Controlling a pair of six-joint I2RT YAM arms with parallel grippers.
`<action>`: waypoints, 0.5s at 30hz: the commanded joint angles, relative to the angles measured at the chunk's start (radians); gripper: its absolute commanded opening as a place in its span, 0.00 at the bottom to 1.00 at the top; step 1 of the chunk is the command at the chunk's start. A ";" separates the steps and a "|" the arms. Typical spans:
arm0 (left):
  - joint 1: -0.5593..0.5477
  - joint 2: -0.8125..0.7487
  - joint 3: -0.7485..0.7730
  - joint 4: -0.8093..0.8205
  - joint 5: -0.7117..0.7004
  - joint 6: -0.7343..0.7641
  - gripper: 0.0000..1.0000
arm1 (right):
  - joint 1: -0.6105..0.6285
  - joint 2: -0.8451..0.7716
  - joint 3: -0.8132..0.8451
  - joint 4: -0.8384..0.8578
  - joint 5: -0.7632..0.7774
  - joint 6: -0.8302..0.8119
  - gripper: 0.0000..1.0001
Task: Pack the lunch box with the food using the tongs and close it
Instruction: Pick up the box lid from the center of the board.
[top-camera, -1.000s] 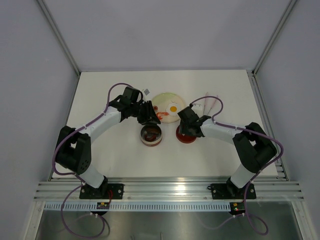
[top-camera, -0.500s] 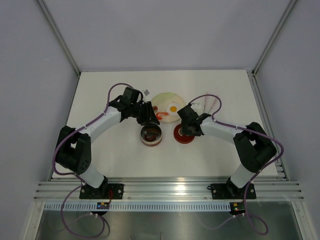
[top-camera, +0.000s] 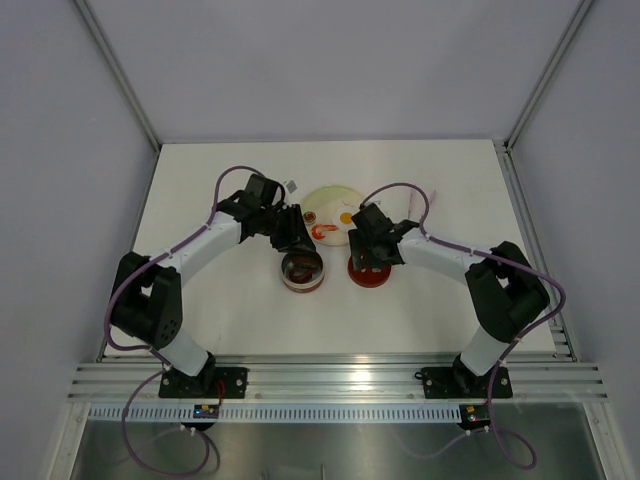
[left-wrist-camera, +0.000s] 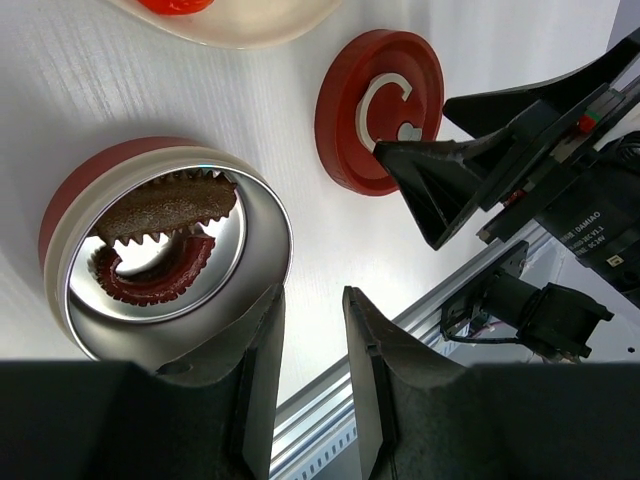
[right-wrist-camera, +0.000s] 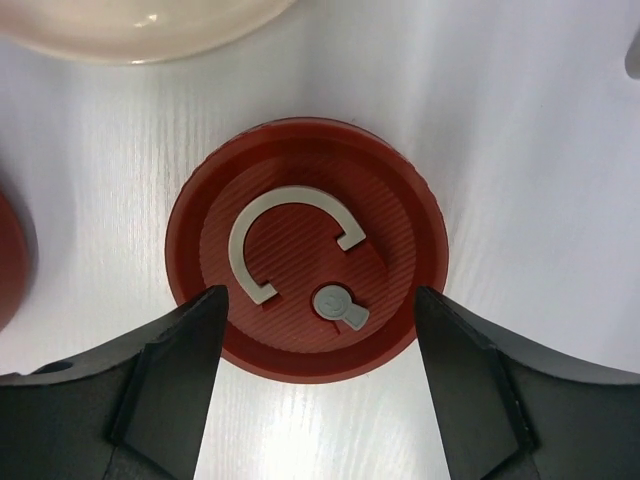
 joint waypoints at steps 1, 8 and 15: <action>0.004 -0.007 0.040 0.006 -0.010 0.017 0.33 | -0.002 0.009 0.046 -0.031 -0.070 -0.145 0.83; 0.006 -0.010 0.035 0.006 -0.010 0.012 0.33 | -0.002 0.059 0.059 -0.039 -0.174 -0.236 0.87; 0.004 -0.015 0.024 0.009 -0.011 0.011 0.33 | -0.002 0.110 0.095 -0.040 -0.196 -0.251 0.84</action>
